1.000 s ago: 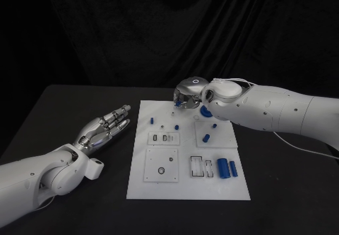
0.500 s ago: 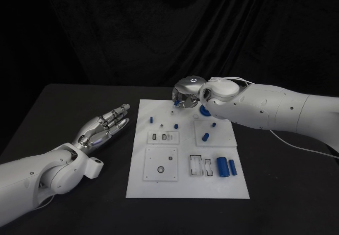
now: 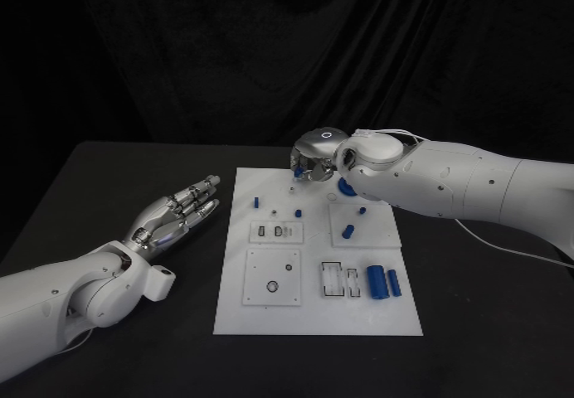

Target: Assemble the parts on the task board

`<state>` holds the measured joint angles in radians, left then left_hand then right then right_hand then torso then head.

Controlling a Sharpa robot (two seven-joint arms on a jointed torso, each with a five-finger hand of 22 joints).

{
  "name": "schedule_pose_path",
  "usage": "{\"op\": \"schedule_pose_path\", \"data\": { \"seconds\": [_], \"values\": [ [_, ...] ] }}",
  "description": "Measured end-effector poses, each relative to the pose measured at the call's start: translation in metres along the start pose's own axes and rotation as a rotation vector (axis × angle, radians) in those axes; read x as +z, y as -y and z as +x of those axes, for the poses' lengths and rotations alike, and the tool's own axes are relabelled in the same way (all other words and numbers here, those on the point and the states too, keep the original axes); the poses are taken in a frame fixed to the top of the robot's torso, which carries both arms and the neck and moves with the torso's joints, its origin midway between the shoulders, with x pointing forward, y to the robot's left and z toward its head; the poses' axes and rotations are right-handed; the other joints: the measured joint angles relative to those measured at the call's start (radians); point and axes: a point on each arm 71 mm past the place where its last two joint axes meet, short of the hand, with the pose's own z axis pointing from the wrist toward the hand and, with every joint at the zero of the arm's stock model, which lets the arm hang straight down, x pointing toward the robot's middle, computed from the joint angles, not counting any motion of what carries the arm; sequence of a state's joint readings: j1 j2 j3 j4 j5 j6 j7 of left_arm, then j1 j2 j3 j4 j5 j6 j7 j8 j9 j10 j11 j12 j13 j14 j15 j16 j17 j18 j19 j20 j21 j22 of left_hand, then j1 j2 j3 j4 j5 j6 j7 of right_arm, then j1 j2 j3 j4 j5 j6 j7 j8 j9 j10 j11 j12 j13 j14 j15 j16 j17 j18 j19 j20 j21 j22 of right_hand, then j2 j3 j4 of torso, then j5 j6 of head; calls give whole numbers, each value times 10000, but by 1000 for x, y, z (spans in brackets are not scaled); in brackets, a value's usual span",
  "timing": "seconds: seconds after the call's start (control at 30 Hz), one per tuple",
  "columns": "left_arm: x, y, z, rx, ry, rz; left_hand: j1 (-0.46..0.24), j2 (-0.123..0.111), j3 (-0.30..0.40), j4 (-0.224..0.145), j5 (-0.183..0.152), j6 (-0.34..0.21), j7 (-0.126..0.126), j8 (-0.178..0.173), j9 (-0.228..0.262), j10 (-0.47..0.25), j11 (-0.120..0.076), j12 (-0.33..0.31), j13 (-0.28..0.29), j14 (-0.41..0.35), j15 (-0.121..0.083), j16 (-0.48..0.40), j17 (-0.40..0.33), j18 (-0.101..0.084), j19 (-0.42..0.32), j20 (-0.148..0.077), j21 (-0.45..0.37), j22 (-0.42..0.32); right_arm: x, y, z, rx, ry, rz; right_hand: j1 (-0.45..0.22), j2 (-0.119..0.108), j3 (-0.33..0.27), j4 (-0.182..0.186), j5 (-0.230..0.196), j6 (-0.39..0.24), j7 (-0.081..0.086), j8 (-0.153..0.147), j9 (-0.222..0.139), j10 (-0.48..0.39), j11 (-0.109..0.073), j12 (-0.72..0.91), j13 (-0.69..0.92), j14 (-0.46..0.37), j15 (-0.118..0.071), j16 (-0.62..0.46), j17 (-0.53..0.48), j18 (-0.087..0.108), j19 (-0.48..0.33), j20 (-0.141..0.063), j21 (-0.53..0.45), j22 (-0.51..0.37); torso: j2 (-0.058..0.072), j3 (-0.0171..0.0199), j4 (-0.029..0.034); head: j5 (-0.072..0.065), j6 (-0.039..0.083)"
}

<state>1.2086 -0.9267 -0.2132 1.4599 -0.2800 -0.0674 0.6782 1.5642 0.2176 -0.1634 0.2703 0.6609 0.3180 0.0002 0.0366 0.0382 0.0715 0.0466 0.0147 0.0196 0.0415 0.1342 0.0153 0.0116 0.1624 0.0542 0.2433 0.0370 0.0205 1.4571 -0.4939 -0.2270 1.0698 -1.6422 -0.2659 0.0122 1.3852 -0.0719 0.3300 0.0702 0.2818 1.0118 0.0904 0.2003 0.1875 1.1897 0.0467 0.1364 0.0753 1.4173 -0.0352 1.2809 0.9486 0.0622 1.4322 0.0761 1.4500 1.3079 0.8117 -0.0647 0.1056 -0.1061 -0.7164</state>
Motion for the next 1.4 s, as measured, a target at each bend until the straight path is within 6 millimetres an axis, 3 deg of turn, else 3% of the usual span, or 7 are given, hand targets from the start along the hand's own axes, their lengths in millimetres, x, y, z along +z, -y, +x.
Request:
{"op": "schedule_pose_path", "data": {
  "seconds": [0.07, 0.13, 0.2, 1.13, 1.23, 1.37, 1.4],
  "values": [
    [0, 0, 0, -2, -5, 0, 0, 0, 0, 0, 0, 0, 0, 0, 0, 0, 0, 0, -7, 0, 0, 0, 0, 0, 0, 0, 0, 0, 0, -1, 0, 6, -11, -18, -12, 12, 43, 42, 0, -184, -28, -107, 31, -75, 75, -129, -1, -97, 16, -114, -135, -2, -109, 16, -99, 0, 1, 2, -2, 0, -5],
    [0, 0, 0, -4, -11, 0, 0, 0, 16, 16, -55, -37, 37, 0, 0, 0, 0, 0, -9, 0, -1, 0, 0, 0, 0, 0, 0, 0, 0, -2, 0, 16, -30, -45, -14, 13, 62, 23, 1, -377, -53, -226, 1074, -107, 106, -212, -1, -112, 30, -184, -253, -1, -164, 24, -170, -1, 2, 2, -2, -5, -8],
    [0, 0, 0, -4, -13, -2, 0, 0, 28, 28, -54, -36, 37, 0, 0, 0, 0, 0, -9, 0, 0, 0, 0, 0, 0, 0, 0, 0, 1, -3, 1, 24, -45, -73, -15, 14, 73, 17, 1, -424, -69, -255, 1231, -107, 107, -233, -1, -183, 32, -201, -328, -1, -191, 26, -178, -1, 2, 3, -3, -8, -11],
    [2, -2, -1, -32, -66, -18, -39, -39, 56, 56, -170, -70, 71, 0, 0, -37, 37, 0, -16, 0, 72, 0, 0, -1, -36, 35, 0, 0, -1, -5, 7, 80, -449, -96, -108, -58, 137, 83, -7, -511, -79, -374, 1273, -296, 217, -388, 8, -368, 74, -445, -656, 0, -374, 68, -388, -3, 1, 5, -17, -2, -30],
    [2, -2, -1, -36, -72, -22, -39, -39, 56, 55, -170, -71, 71, 0, 0, -37, 37, 0, -16, 0, 72, 0, 0, 0, -36, 35, 0, 0, -1, -4, 8, 79, -521, -79, -151, -100, 180, 126, -6, -998, -201, -671, 1280, -654, 283, -607, 6, -501, 122, -631, -912, -1, -580, 108, -566, -3, 1, 5, -17, -8, -50],
    [2, -2, -1, -42, -78, -29, -39, -39, 56, 55, -188, -77, 77, 0, 0, -37, 37, 0, -15, 0, 71, 0, 0, 0, -36, 35, 0, -1, -1, -4, 10, 82, -642, -32, -280, -228, 184, 130, -5, -2601, -567, -1337, 721, -2500, 429, -712, -79, -1118, 245, -1318, -1894, 103, -1192, 225, -1205, -254, 1, 5, -12, -20, -56],
    [2, -2, -1, -42, -78, -31, -39, -39, 56, 55, -228, -106, 106, 0, -3, -37, 37, 0, -15, 0, 72, 0, 0, 0, -35, 35, 0, 0, -1, -4, 10, 82, -664, -18, -279, -227, 101, 50, -5, -3698, -728, -1399, 345, -3182, 460, -711, -83, -1309, 275, -1517, -2183, 168, -1380, 262, -1416, -430, 1, 4, -12, -23, -56]
  ]
}}
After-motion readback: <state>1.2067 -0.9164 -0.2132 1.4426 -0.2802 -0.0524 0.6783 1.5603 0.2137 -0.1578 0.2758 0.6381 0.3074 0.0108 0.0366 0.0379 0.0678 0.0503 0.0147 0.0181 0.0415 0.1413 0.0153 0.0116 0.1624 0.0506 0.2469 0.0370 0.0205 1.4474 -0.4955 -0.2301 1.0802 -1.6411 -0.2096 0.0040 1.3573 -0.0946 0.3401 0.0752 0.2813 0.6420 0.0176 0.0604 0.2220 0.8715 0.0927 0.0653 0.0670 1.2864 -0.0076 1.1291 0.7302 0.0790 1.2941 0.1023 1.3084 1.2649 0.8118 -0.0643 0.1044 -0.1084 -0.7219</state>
